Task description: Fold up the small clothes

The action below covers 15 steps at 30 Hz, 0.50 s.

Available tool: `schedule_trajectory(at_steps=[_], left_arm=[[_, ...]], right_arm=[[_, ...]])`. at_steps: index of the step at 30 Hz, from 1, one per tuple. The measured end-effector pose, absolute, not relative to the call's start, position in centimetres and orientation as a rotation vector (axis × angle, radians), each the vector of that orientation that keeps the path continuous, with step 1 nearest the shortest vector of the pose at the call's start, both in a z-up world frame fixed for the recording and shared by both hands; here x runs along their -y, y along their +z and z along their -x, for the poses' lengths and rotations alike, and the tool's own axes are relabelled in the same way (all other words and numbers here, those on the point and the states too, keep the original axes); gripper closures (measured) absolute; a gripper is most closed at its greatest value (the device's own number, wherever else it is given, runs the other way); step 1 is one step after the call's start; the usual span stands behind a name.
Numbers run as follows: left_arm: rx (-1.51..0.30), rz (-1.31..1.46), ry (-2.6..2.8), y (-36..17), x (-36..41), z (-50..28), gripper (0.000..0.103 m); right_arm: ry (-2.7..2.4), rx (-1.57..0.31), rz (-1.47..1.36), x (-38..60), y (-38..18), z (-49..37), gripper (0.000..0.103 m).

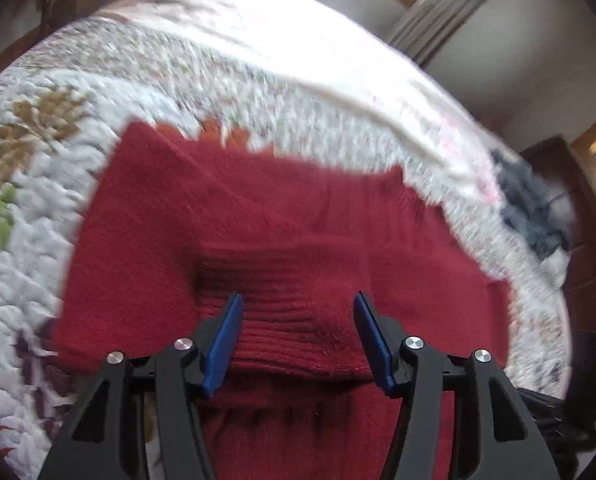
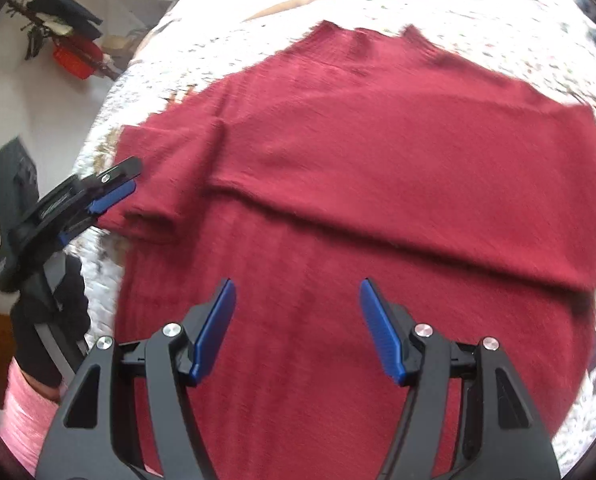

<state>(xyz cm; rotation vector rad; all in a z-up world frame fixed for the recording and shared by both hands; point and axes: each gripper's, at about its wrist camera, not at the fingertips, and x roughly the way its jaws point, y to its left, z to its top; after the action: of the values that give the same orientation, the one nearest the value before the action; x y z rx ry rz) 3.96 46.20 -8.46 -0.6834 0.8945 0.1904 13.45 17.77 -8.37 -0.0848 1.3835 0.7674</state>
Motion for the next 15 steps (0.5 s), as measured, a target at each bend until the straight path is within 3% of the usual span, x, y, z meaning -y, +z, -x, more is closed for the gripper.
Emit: schedule_trajectory(at_steps=[12, 15], left_arm=[[-0.859, 0.684, 0.320, -6.7, -52.9, 0.9, 0.041], [-0.859, 0.691, 0.324, -6.9, -53.2, 1.2, 0.041]], right_arm=[[0.853, -1.534, -0.001, -29.5, -11.1, -16.1, 0.040], [0.856, -1.577, -0.005, -30.6, -12.4, -16.3, 0.055]])
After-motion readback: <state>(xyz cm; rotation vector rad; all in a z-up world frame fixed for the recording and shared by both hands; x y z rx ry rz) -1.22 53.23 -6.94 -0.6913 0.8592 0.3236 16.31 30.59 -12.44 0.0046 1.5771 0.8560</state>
